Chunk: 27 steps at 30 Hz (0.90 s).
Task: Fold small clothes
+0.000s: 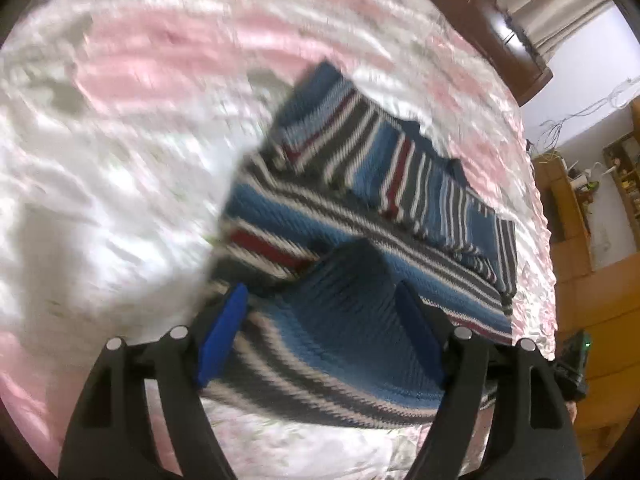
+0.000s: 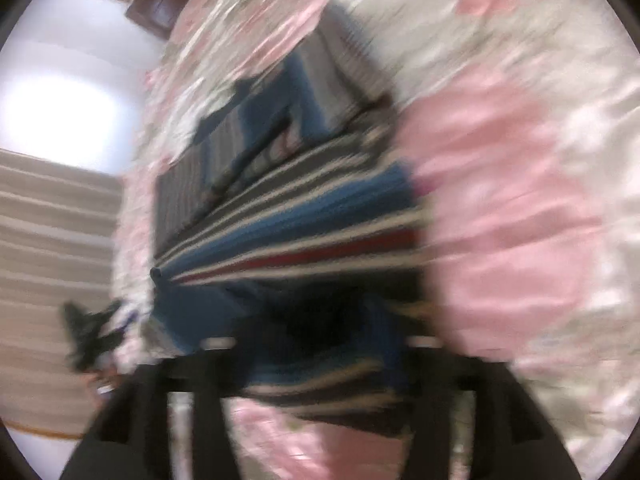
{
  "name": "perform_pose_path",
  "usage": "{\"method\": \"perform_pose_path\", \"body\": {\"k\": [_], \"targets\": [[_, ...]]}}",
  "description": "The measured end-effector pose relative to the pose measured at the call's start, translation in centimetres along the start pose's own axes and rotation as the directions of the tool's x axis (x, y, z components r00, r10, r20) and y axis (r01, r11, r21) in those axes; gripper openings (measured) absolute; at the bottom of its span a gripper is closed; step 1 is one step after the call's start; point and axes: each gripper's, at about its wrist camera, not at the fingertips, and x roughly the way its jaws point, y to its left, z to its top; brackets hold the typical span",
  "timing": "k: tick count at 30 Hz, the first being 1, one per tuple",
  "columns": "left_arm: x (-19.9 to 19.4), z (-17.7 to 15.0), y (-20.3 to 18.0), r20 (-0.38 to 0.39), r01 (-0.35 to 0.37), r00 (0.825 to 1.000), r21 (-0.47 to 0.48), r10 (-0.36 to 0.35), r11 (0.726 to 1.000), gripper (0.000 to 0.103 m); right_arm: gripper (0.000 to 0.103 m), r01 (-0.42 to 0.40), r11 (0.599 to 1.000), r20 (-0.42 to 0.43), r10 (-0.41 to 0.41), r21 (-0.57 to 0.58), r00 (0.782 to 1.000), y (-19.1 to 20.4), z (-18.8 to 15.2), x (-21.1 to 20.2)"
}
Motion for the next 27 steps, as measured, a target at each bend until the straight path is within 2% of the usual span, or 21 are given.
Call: {"method": "perform_pose_path", "body": {"k": [2,4,8,11,17,20,24,27], "targets": [[-1.2,0.2,0.2,0.006,-0.022,1.000,0.016,0.021,1.000,0.076,0.067,0.025,1.000,0.028,-0.025,-0.015,0.999,-0.2,0.1,-1.4],[-1.5,0.3,0.0,0.004,-0.052,0.999,0.053,0.052,0.997,0.076,0.067,0.016,0.999,0.039,-0.015,-0.034,0.999,-0.2,0.0,-2.5],[-0.7,0.6,-1.7,-0.003,-0.126,0.992,0.184,0.129,0.975,0.076,0.069,0.048,0.989,0.043,-0.042,-0.137,0.998,1.2,0.4,-3.3],[0.9,0.7,-3.0,-0.032,-0.129,0.989,0.253,0.141,0.959,0.077,0.075,0.061,0.975,0.030,-0.056,-0.215,0.998,3.3,0.9,-2.2],[5.5,1.2,-4.8,-0.095,-0.140,0.977,0.402,0.193,0.905,0.077,0.077,0.081,0.932,-0.048,-0.105,-0.353,0.993,5.6,1.6,1.7],[6.9,1.4,-4.7,-0.124,-0.122,0.974,0.421,0.190,0.899,0.077,0.081,0.075,0.913,-0.084,-0.118,-0.401,0.989,6.0,1.7,3.5],[8.4,1.5,-3.9,-0.156,-0.114,0.968,0.417,0.195,0.902,0.077,0.082,0.090,0.901,-0.126,-0.158,-0.425,0.979,5.4,1.9,5.7],[8.9,1.1,-3.8,-0.163,-0.108,0.967,0.437,0.196,0.893,0.077,0.083,0.080,0.897,-0.142,-0.156,-0.435,0.977,5.2,1.5,6.6]]}}
